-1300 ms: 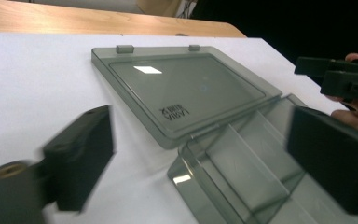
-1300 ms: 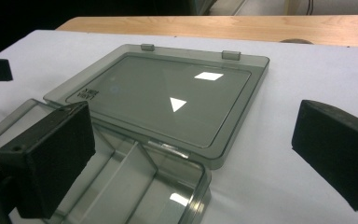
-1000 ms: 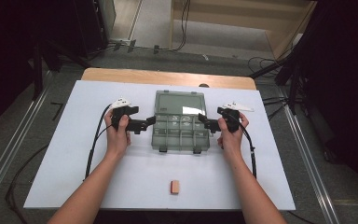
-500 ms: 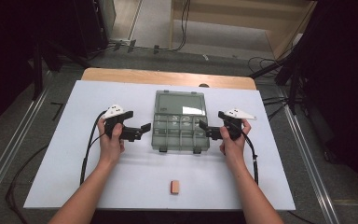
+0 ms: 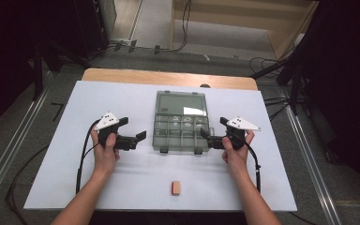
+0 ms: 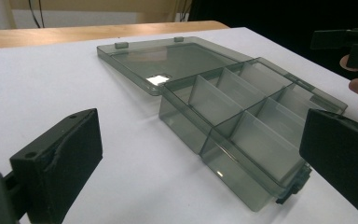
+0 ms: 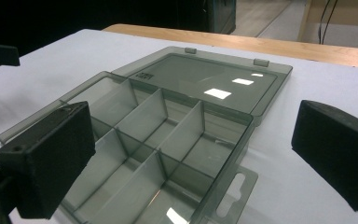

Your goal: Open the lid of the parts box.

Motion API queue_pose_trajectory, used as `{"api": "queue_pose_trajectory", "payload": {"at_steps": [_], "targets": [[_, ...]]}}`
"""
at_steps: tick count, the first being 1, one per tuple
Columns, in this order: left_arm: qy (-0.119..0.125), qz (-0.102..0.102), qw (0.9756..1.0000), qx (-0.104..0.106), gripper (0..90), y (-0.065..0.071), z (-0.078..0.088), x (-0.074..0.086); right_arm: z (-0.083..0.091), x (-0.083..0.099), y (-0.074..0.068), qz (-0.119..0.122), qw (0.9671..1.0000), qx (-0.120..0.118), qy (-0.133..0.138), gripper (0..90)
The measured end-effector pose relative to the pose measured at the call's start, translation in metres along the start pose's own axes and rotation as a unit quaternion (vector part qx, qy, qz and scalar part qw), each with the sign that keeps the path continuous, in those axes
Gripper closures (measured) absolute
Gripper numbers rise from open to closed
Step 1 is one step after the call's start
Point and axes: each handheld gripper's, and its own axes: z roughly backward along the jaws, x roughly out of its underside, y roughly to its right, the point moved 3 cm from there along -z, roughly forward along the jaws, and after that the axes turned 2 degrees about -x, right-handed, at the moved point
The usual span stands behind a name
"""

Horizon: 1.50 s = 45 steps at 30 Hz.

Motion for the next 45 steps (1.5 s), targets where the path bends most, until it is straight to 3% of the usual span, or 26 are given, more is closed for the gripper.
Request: {"api": "queue_pose_trajectory", "payload": {"at_steps": [8,38,45], "targets": [[0.005,-0.002,1.0000,-0.003,0.0,0.001,0.013,0.004,0.008,0.006,-0.004,-0.013,0.9999,-0.008,0.008,0.0],[0.029,-0.003,0.9991,-0.031,0.0,-0.008,0.074,0.025,0.047,0.021,-0.025,0.014,0.9997,-0.020,0.009,0.0],[0.030,-0.004,0.9988,-0.037,0.0,-0.010,0.087,0.031,0.049,0.022,-0.028,0.018,0.9991,-0.039,0.005,0.0]]}}
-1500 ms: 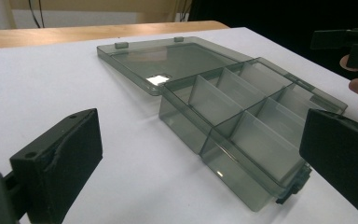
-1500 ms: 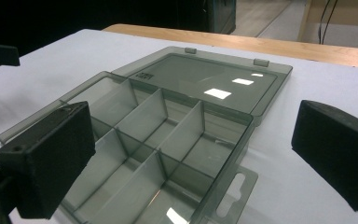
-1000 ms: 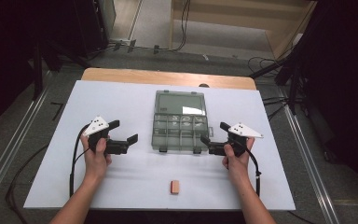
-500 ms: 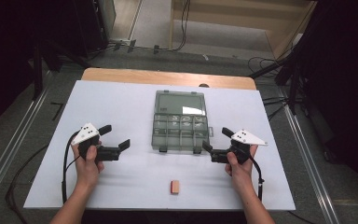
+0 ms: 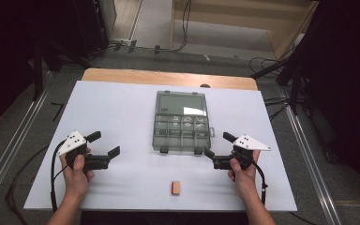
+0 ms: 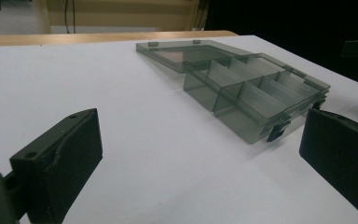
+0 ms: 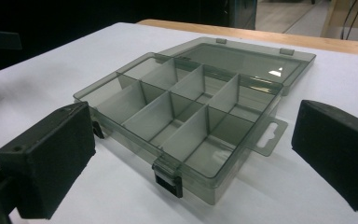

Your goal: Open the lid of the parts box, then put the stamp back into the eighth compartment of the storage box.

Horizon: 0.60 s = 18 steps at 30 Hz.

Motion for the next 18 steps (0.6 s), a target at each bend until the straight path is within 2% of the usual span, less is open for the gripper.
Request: {"api": "queue_pose_trajectory", "payload": {"at_steps": [4,7,12,18], "targets": [[0.001,0.002,1.0000,-0.002,0.0,0.000,0.006,0.003,-0.001,-0.002,-0.007,0.003,0.9999,-0.010,0.000,0.0],[0.001,-0.004,1.0000,-0.008,0.0,0.000,0.010,0.005,-0.002,-0.003,-0.012,0.018,0.9997,-0.016,-0.007,0.0],[-0.002,-0.014,0.9998,-0.011,0.0,0.002,0.016,0.008,-0.005,-0.007,-0.024,0.031,0.9986,-0.038,-0.022,0.0],[-0.007,-0.016,0.9997,-0.016,0.0,0.001,0.023,0.013,-0.007,-0.011,-0.039,0.051,0.9965,-0.057,-0.033,0.0]]}}
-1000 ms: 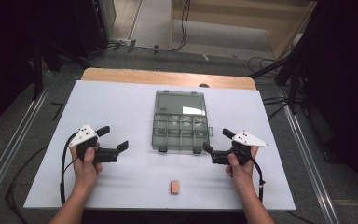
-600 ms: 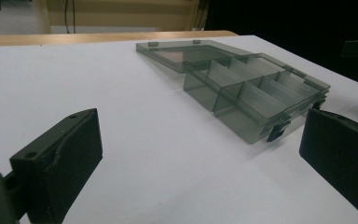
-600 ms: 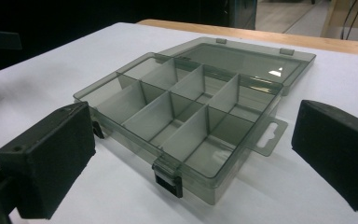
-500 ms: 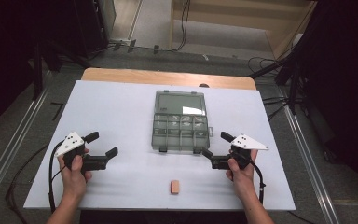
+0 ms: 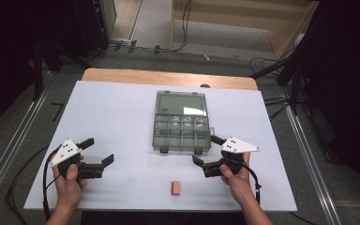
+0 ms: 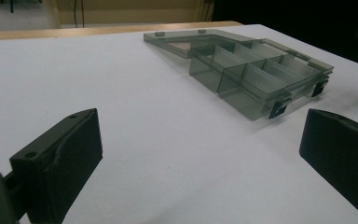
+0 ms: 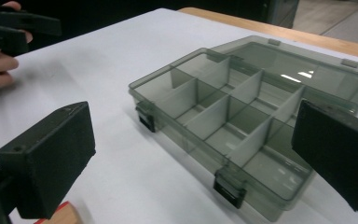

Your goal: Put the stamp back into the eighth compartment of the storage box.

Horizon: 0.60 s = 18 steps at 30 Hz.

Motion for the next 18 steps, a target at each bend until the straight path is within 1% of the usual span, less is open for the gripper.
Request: {"api": "queue_pose_trajectory", "payload": {"at_steps": [2,3,5,7,9,13,16,18], "targets": [[0.001,-0.001,1.0000,-0.005,0.0,0.000,0.003,0.000,-0.002,-0.001,-0.004,0.008,0.9999,-0.004,-0.012,0.0],[0.004,0.000,1.0000,-0.006,0.0,0.000,0.004,0.000,-0.003,-0.001,-0.005,0.010,0.9997,-0.013,-0.017,0.0],[0.005,-0.002,1.0000,-0.005,0.0,0.000,0.006,0.001,-0.004,-0.001,-0.008,0.014,0.9995,-0.018,-0.022,0.0],[0.006,-0.003,0.9999,-0.011,0.0,-0.001,0.008,0.001,-0.006,-0.001,-0.011,0.018,0.9990,-0.029,-0.028,0.0],[0.007,-0.002,0.9999,-0.012,0.0,-0.003,0.011,0.002,-0.008,0.000,-0.014,0.025,0.9985,-0.033,-0.035,0.0],[0.005,-0.004,0.9998,-0.018,0.0,-0.006,0.017,0.004,-0.009,0.001,-0.021,0.037,0.9969,-0.051,-0.047,0.0],[0.007,-0.004,0.9997,-0.023,0.0,-0.007,0.019,0.004,-0.010,0.004,-0.026,0.052,0.9949,-0.061,-0.062,0.0],[0.006,-0.003,0.9997,-0.023,0.0,-0.009,0.019,0.005,-0.011,0.006,-0.030,0.054,0.9937,-0.069,-0.069,0.0]]}}
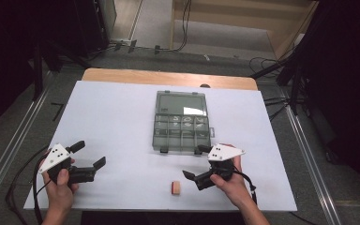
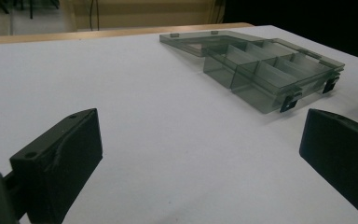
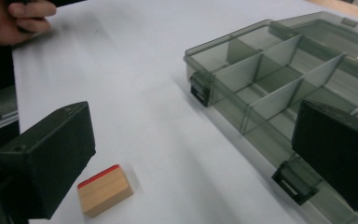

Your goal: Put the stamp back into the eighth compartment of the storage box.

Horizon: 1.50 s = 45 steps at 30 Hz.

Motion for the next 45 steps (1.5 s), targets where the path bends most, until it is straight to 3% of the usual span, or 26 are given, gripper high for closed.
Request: {"api": "queue_pose_trajectory", "payload": {"at_steps": [16,32,36,39,41,43,45], "targets": [[0.005,0.005,1.0000,-0.006,0.0,-0.003,-0.003,0.005,-0.016,0.005,-0.019,0.036,0.9974,-0.042,-0.048,0.0],[0.012,0.013,0.9998,-0.001,0.0,-0.005,-0.003,0.006,-0.030,0.022,-0.040,0.054,0.9903,-0.080,-0.100,0.0],[0.013,0.014,0.9998,0.001,0.0,-0.005,-0.003,0.006,-0.034,0.025,-0.044,0.073,0.9885,-0.074,-0.110,0.0],[0.011,0.014,0.9998,0.001,0.0,-0.005,-0.003,0.006,-0.036,0.027,-0.046,0.073,0.9874,-0.079,-0.116,0.0],[0.012,0.015,0.9998,0.001,0.0,-0.005,-0.003,0.006,-0.036,0.028,-0.046,0.073,0.9882,-0.073,-0.113,12.3],[0.012,0.016,0.9998,0.000,0.0,-0.005,-0.003,0.006,-0.036,0.029,-0.045,0.068,0.9882,-0.079,-0.112,13.9],[0.010,0.015,0.9998,0.000,0.0,-0.005,-0.003,0.006,-0.036,0.030,-0.046,0.072,0.9873,-0.083,-0.115,21.2]]}}
